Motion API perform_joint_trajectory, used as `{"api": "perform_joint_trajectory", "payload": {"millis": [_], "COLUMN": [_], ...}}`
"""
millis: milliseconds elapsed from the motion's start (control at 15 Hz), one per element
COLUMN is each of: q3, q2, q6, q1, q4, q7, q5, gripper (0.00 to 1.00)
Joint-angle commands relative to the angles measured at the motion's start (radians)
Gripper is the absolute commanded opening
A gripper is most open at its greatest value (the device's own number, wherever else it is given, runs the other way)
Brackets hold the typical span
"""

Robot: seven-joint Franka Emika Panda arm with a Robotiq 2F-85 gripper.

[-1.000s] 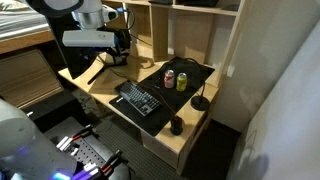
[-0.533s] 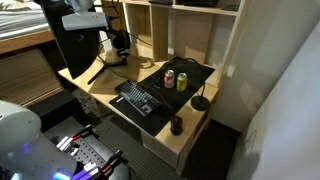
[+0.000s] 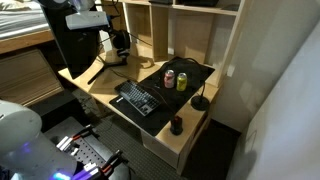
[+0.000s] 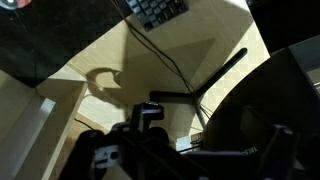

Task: Remove the headsets from the back of the monitor

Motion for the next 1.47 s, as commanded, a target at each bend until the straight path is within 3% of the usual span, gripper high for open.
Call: {"api": "perform_joint_trajectory", "payload": {"millis": [0,400,467,533,1067,1400], "q3": [-0.008,0.019,0.026,0.052,0.109,0.192], "q2": [0.123,0.349,0.362,0.303,0.483,0.665], "q6": [0.100,0.276,0.270,0.252,0.265,0.228], "q1": [0.042,0.104,0.100,0.067,0.038,-0.056], "q4": [0.058,0.239,0.259,0.199,0.358,0.576], "q7": [-0.033,-0.060,-0.063,-0.036,-0.012,0.227], "q5": [0.082,0.230,0.253,0.221,0.244,0.036], "gripper": [1.00,1.00,1.00,1.00,1.00,1.00]}}
